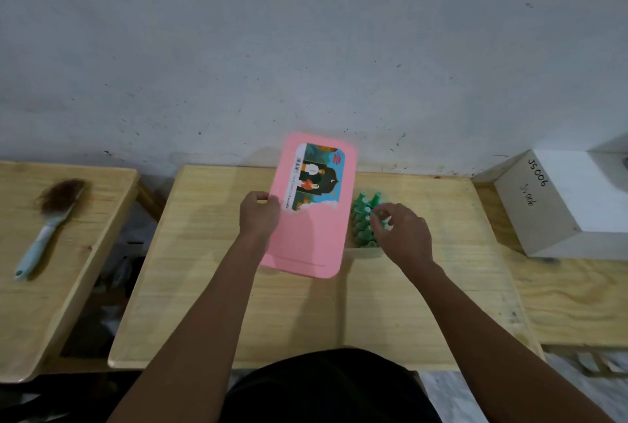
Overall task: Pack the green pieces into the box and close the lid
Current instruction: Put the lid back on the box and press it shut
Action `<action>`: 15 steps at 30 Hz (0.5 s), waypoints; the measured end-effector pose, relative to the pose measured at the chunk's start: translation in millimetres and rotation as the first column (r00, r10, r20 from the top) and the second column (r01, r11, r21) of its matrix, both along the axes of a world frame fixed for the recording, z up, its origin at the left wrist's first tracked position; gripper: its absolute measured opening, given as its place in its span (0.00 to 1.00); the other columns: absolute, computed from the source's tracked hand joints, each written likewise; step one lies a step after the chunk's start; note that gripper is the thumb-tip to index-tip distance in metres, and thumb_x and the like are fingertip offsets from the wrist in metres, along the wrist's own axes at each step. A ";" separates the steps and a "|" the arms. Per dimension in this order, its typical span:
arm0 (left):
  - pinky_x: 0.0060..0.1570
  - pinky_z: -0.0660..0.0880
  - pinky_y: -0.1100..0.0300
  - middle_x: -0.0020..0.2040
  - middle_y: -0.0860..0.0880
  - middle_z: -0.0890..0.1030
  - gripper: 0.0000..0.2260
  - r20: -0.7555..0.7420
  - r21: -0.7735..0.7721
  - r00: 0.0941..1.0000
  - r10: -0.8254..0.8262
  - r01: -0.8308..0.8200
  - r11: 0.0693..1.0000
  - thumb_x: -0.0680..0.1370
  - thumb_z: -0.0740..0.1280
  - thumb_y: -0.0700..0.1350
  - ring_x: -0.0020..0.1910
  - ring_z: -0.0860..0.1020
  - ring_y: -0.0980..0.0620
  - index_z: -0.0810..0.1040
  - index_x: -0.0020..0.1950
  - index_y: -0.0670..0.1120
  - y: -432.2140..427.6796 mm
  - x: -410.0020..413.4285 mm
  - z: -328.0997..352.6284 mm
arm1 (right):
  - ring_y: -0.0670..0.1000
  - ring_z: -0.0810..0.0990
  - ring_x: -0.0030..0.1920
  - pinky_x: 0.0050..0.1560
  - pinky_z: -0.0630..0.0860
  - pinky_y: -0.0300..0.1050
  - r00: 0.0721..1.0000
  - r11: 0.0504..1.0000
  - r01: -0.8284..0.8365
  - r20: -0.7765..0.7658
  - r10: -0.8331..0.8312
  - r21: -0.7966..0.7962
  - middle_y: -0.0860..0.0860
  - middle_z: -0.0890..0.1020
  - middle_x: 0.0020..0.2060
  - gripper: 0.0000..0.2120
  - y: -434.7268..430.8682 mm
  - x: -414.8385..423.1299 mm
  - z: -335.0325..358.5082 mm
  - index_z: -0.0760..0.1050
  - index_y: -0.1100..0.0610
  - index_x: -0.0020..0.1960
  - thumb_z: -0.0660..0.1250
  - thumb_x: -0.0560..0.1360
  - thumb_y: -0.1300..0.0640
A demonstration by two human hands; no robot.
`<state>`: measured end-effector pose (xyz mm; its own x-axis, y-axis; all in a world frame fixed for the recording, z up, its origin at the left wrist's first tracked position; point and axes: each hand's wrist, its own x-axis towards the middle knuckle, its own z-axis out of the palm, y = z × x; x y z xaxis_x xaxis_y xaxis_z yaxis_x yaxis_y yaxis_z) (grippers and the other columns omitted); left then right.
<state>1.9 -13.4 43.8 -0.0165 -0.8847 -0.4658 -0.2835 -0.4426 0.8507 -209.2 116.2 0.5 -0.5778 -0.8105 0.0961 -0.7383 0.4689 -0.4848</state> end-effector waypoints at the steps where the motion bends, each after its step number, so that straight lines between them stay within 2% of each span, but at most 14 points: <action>1: 0.36 0.75 0.58 0.52 0.44 0.79 0.05 0.006 -0.009 0.999 -0.053 0.053 0.999 0.78 0.61 0.43 0.41 0.78 0.47 0.74 0.53 0.47 0.3 -0.8 1.2 | 0.45 0.79 0.44 0.46 0.74 0.45 0.992 0.996 0.052 0.122 -0.043 -0.072 0.45 0.82 0.47 0.12 -2.9 2.0 7.5 0.78 0.49 0.57 0.65 0.77 0.46; 3: 0.34 0.75 0.60 0.50 0.46 0.81 0.06 0.030 -0.029 0.984 -0.178 0.179 0.983 0.77 0.63 0.44 0.38 0.79 0.49 0.77 0.52 0.48 -0.3 -3.1 4.9 | 0.42 0.79 0.44 0.42 0.73 0.39 0.892 0.973 0.164 0.445 -0.076 -0.162 0.46 0.80 0.50 0.17 -12.9 3.0 20.7 0.74 0.50 0.63 0.64 0.78 0.44; 5: 0.31 0.73 0.62 0.49 0.47 0.82 0.07 0.039 -0.038 0.961 -0.272 0.274 0.961 0.77 0.64 0.45 0.37 0.79 0.51 0.78 0.54 0.48 -1.0 -6.3 9.1 | 0.45 0.79 0.48 0.44 0.76 0.41 0.734 0.955 0.249 0.675 -0.077 -0.162 0.49 0.79 0.53 0.24 -22.1 0.0 29.5 0.68 0.50 0.70 0.65 0.77 0.43; 7: 0.30 0.71 0.63 0.49 0.47 0.82 0.08 0.037 -0.060 0.950 -0.310 0.311 0.948 0.77 0.65 0.46 0.35 0.78 0.53 0.78 0.54 0.47 -3.2 -9.2 11.4 | 0.50 0.81 0.46 0.46 0.80 0.48 0.632 0.937 0.315 0.770 -0.090 -0.150 0.54 0.81 0.48 0.25 -25.7 -3.3 30.6 0.64 0.50 0.72 0.65 0.78 0.46; 9: 0.29 0.71 0.63 0.48 0.47 0.82 0.08 0.049 -0.075 0.946 -0.321 0.324 0.943 0.77 0.65 0.46 0.34 0.78 0.54 0.78 0.54 0.47 -6.0 -10.4 13.4 | 0.52 0.83 0.47 0.44 0.83 0.49 0.571 0.913 0.375 0.816 -0.091 -0.160 0.54 0.82 0.45 0.21 -25.5 -5.6 30.1 0.64 0.50 0.72 0.64 0.80 0.54; 12: 0.33 0.74 0.61 0.49 0.47 0.82 0.08 0.029 -0.052 0.944 -0.329 0.330 0.943 0.77 0.65 0.48 0.37 0.79 0.52 0.78 0.53 0.47 -10.9 -8.2 11.7 | 0.54 0.84 0.49 0.50 0.82 0.53 0.481 0.895 0.429 0.870 -0.111 -0.123 0.54 0.83 0.49 0.24 -27.4 -11.2 27.9 0.64 0.50 0.73 0.65 0.79 0.57; 14: 0.40 0.78 0.54 0.51 0.45 0.82 0.07 -0.066 -0.007 0.950 -0.307 0.307 0.952 0.78 0.65 0.48 0.41 0.80 0.48 0.76 0.53 0.47 -10.9 -9.0 8.7 | 0.54 0.84 0.47 0.53 0.81 0.53 0.381 0.902 0.422 0.920 -0.090 -0.087 0.55 0.83 0.51 0.22 -29.6 -12.9 27.3 0.67 0.51 0.70 0.67 0.78 0.56; 15: 0.43 0.79 0.50 0.52 0.44 0.81 0.07 -0.139 0.028 0.950 -0.279 0.286 0.958 0.79 0.64 0.48 0.44 0.80 0.46 0.74 0.54 0.46 -9.6 -10.7 7.1 | 0.54 0.83 0.45 0.50 0.81 0.51 0.337 0.921 0.382 0.940 -0.061 -0.077 0.55 0.84 0.50 0.20 -29.3 -10.2 28.9 0.69 0.52 0.68 0.67 0.77 0.57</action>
<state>-8.8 -23.0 50.9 -0.3266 -0.8122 -0.4834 -0.2894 -0.4010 0.8692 -219.5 86.9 29.4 -0.5871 -0.6740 -0.4484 0.3478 0.2902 -0.8915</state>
